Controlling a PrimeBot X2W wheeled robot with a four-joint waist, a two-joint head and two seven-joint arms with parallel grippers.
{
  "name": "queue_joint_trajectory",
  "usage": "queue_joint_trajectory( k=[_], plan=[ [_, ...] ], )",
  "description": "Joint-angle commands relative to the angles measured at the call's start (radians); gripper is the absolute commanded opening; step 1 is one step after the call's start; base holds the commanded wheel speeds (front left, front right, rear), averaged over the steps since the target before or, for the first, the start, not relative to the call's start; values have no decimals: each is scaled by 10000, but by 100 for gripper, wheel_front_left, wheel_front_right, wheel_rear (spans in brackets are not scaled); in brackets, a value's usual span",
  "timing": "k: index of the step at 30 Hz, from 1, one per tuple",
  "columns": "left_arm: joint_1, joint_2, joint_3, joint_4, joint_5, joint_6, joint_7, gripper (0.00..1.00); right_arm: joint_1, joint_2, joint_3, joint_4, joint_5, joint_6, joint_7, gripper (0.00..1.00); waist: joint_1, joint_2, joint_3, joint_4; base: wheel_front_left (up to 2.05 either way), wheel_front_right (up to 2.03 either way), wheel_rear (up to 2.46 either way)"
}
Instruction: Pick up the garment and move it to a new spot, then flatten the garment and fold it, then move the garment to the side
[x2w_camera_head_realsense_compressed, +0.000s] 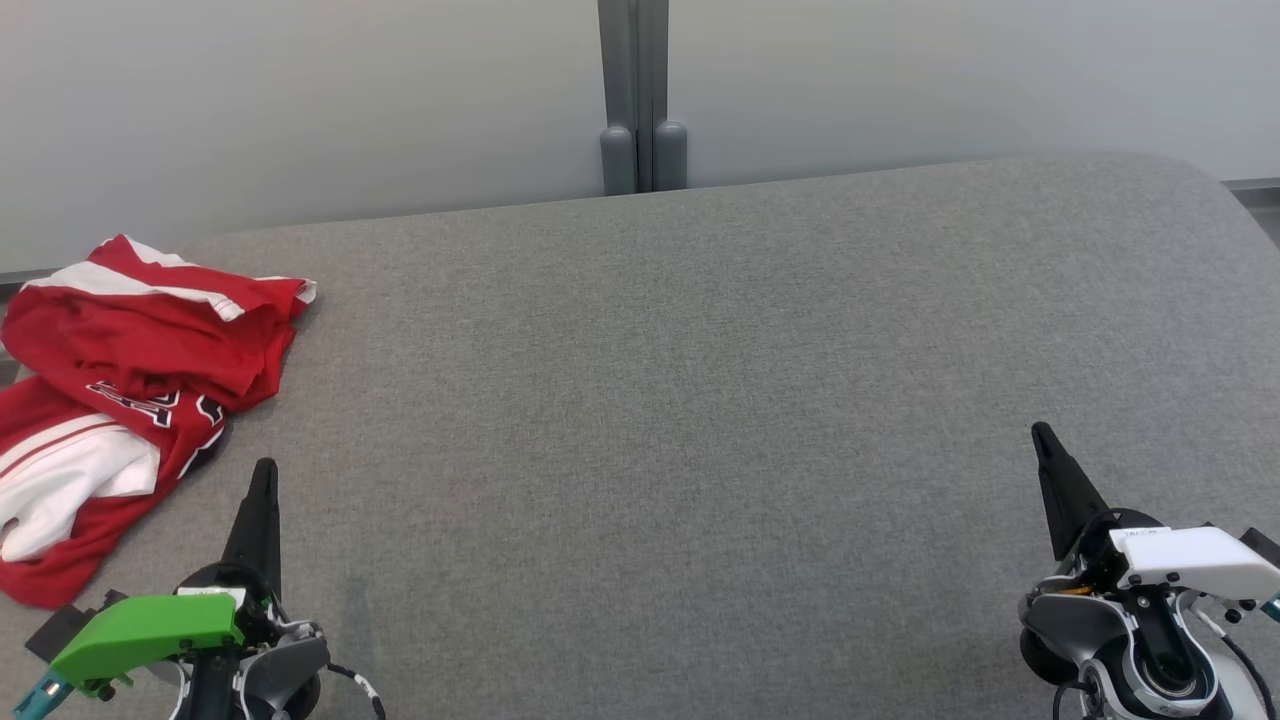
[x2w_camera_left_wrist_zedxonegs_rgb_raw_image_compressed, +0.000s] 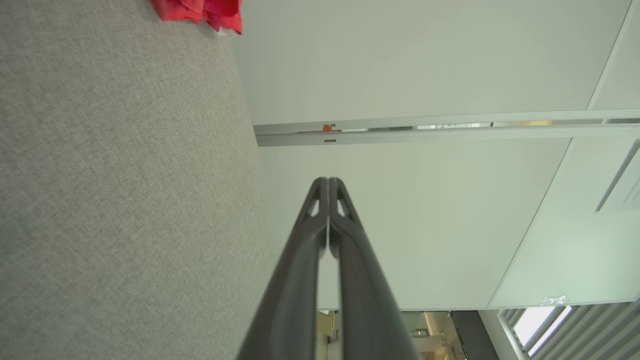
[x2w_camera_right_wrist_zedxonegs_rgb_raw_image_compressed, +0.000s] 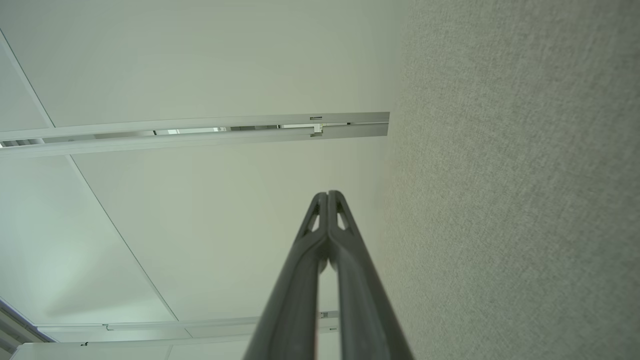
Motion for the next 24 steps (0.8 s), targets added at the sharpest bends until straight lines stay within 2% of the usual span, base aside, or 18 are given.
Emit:
queue_joint_trajectory(
  k=[1, 24],
  plan=[
    [-117, 12, 23, -16, -25, -53, 22, 0, -72, -1, 5, -45, -42, 5, 16, 0, 0, 0, 0, 0, 0, 0, 0],
    [-118, 12, 23, -17, -25, -53, 22, 0, -72, -1, 5, -45, -42, 5, 16, 0, 0, 0, 0, 0, 0, 0, 0]
  ],
)
